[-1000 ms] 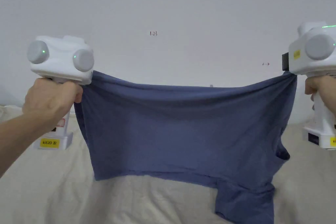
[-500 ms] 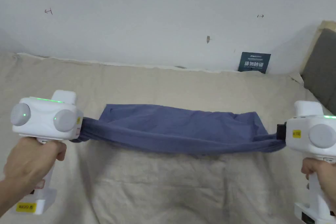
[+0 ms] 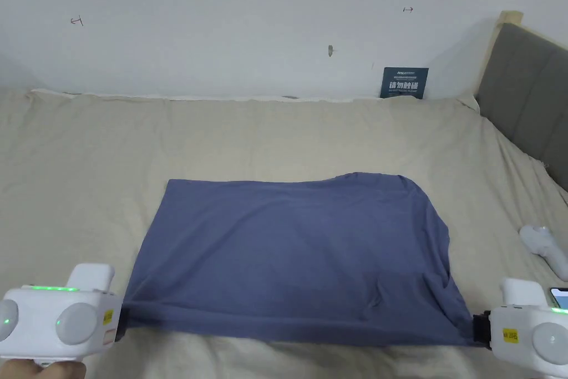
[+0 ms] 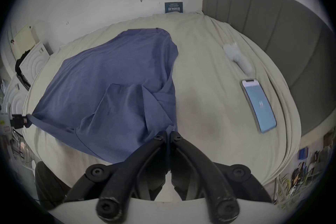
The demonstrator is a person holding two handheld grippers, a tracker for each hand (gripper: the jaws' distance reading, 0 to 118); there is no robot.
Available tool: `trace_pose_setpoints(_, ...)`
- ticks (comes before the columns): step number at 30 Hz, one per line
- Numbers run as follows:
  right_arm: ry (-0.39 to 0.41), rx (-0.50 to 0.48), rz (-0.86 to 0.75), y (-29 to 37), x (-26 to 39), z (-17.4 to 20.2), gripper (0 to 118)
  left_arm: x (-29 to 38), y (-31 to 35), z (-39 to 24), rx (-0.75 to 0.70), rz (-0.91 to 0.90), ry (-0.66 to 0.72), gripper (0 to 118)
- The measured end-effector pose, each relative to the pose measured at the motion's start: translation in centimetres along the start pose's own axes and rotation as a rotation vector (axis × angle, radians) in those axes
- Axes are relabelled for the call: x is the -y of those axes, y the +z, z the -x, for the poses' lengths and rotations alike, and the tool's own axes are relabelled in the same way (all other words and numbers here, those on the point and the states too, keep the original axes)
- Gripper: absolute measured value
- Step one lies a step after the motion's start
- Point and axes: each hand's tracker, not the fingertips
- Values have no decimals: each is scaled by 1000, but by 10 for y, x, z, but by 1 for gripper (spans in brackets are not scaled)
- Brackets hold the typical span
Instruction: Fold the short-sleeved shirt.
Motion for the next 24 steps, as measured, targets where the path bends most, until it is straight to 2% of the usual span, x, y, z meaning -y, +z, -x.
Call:
trace_pose_setpoints(2,-36,-14,12,4,14,-4,2,14,3,3,8,6,31,0)
trace_pose_setpoints(12,-49,-2,49,10,42,-14,2,46,13,1,40,43,38,0)
trace_pose_setpoints(15,-27,13,83,2,45,-15,2,54,8,0,53,70,34,0)
trace_pose_setpoints(22,-34,10,95,5,51,-19,2,57,6,10,90,85,82,0)
trace_pose_setpoints(23,-35,7,92,6,51,-19,5,57,5,12,112,69,112,2)
trace_pose_setpoints(24,-40,13,87,8,51,-18,18,57,5,15,143,43,132,15)
